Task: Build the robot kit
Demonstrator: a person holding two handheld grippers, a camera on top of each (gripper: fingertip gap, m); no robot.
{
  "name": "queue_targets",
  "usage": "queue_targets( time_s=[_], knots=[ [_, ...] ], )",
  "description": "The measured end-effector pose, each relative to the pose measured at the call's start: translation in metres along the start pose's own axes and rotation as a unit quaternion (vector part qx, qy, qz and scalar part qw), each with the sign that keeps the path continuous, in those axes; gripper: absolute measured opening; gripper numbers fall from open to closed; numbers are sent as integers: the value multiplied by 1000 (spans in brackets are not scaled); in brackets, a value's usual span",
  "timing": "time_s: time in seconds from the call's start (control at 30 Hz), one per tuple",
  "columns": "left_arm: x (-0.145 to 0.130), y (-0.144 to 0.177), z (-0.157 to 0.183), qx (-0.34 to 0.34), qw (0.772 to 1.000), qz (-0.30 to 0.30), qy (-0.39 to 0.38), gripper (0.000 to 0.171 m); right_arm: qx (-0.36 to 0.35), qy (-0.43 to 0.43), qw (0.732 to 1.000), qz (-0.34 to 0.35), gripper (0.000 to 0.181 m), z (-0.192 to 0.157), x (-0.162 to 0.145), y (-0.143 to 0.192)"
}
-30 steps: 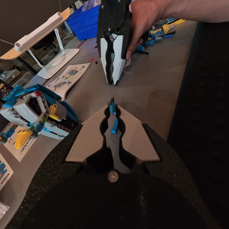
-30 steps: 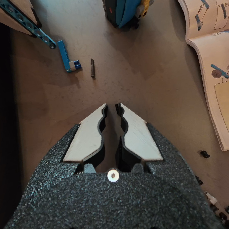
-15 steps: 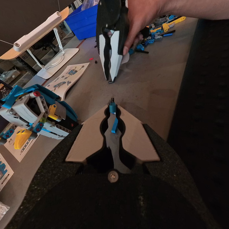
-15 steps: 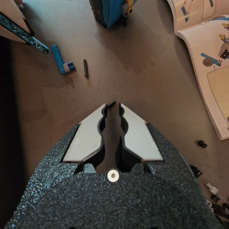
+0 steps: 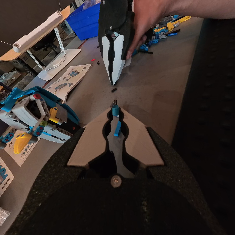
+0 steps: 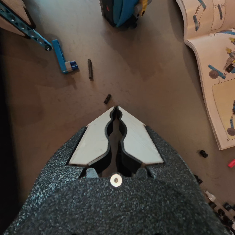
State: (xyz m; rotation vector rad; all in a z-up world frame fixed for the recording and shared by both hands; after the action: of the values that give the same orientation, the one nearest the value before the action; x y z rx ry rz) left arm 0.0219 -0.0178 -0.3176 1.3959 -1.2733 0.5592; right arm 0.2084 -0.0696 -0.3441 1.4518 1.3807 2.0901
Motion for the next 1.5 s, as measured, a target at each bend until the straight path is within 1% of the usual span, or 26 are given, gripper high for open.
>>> queue_targets(
  time_s=[0.03, 0.17, 0.27, 0.33, 0.43, 0.6, 0.63, 0.67, 0.77, 0.8, 0.83, 0.87, 0.9, 0.97, 1.03, 1.13, 1.2, 1.27, 1.33, 1.4, 1.5],
  knots=[
    [0, 0, 0, 0, 1000, 0, -1, 7, -3, -4, 1000, -4, 3, 1, 0, 1],
    [0, 0, 0, 0, 1000, 0, 1, 7, 32, -23, 999, 12, 14, -7, 7, 0],
    [0, 0, -1, 0, 1000, 1, 3, 7, 46, -9, 999, 19, 17, -17, 13, -2],
    [0, 0, -1, 0, 1000, 1, 2, 7, 42, -12, 999, 21, 19, -17, 15, -4],
    [0, 0, -1, 0, 1000, 1, 2, 7, 22, -27, 999, 10, 18, -8, 11, -9],
    [0, 0, -1, -1, 1000, 1, 2, 7, 22, -37, 999, 16, 14, -5, 9, -8],
    [0, 0, -1, 0, 1000, 0, 3, 7, 24, -47, 998, 19, 11, -4, 8, -8],
    [-1, -1, -2, 5, 1000, -4, 4, 7, 28, -56, 998, 18, 5, -3, 8, -8],
    [-7, -2, -13, 34, 999, -29, 27, 7, 23, -41, 999, 11, 5, -5, 10, -9],
    [-8, -2, -16, 43, 998, -32, 39, 7, 28, -31, 999, 20, 5, -9, 14, -10],
    [-9, -1, -20, 54, 997, -34, 49, 7, 37, -26, 998, 48, 5, -14, 24, -10],
    [-9, 0, -23, 63, 996, -35, 59, 7, 57, -23, 994, 91, 5, -23, 39, -8],
    [-8, 1, -27, 72, 995, -28, 67, 7, 81, -24, 987, 140, 5, -32, 55, -4],
    [-3, 7, -33, 87, 993, -3, 85, 7, 107, -49, 968, 222, 5, -44, 81, 2],
    [-2, 11, -39, 103, 989, 8, 105, 7, 123, -78, 953, 264, 5, -52, 96, 2],
    [-1, 13, -43, 115, 986, 12, 116, 7, 116, -111, 947, 277, 5, -60, 108, -9],
    [-3, 14, -47, 129, 985, 7, 118, 7, 105, -123, 952, 259, 5, -66, 112, -21],
    [-6, 14, -49, 125, 983, 3, 135, 6, 91, -131, 953, 258, 5, -66, 114, -23],
    [-6, 15, -50, 121, 982, 7, 143, 6, 110, -144, 949, 258, 5, -67, 113, -25],
    [-4, 14, -48, 124, 984, 8, 130, 7, 119, -146, 951, 246, 5, -70, 111, -28],
    [-2, 13, -44, 132, 986, 2, 101, 7, 97, -126, 958, 240, 5, -73, 112, -29]
  ],
)
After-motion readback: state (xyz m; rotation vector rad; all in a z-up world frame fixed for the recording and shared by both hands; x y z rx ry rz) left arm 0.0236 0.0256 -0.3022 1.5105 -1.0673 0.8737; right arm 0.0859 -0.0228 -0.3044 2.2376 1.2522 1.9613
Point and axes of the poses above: each gripper's, where its closed fingertips meet, y back along the fingers, x out of its top, z = x × y across the jaws, the point moved 6 cm from there along y, back along the fingers, and after that the axes turned 4 degrees about y, right-handed, at the moved point
